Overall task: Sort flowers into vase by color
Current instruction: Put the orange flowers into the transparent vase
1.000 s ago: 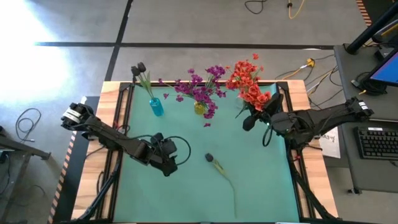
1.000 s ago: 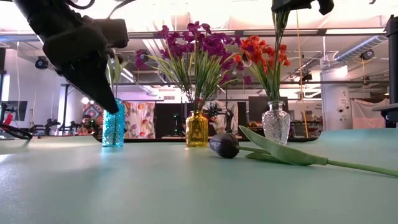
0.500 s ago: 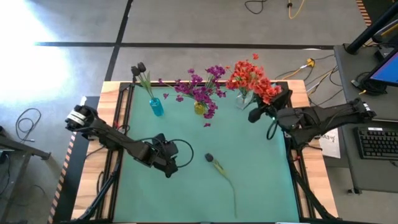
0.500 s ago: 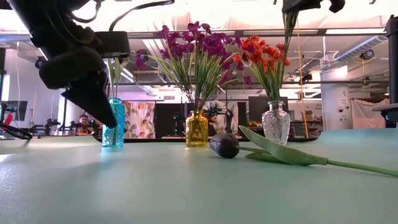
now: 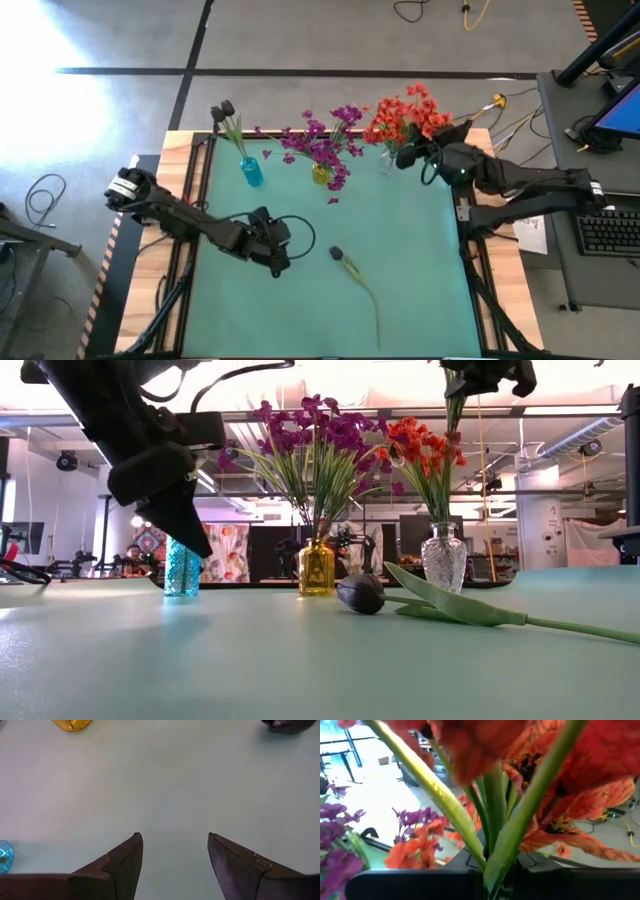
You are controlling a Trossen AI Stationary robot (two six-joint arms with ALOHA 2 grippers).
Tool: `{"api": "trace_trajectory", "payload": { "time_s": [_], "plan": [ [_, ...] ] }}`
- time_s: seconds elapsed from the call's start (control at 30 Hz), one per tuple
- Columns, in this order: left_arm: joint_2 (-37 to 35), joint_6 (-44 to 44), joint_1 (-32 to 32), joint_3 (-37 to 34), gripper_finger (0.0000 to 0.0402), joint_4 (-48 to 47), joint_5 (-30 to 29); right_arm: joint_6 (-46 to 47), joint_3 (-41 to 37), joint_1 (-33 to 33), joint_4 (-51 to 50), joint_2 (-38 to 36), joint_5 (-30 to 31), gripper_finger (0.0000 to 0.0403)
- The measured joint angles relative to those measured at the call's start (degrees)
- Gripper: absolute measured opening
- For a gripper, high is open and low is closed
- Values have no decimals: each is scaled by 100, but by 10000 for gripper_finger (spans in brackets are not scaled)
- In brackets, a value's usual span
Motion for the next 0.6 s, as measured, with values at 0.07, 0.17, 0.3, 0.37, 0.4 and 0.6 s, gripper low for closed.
{"api": "trace_trajectory", "payload": {
  "time_s": [0.07,0.17,0.3,0.37,0.4,0.6],
  "plan": [
    [0,11,41,-2,208,5,0,-227,0,-175,221,2,-126,28],
    [-2,13,67,0,208,3,-4,-373,0,-371,299,20,-133,28],
    [-2,62,67,0,208,4,-4,-428,0,-545,301,113,-133,28],
    [-2,98,67,-1,208,5,-6,-430,0,-613,305,184,-133,28],
    [-2,99,67,0,208,6,-9,-397,0,-641,306,230,-134,28],
    [-5,90,67,0,208,8,-105,-291,0,-743,304,547,-135,28]
  ]
}}
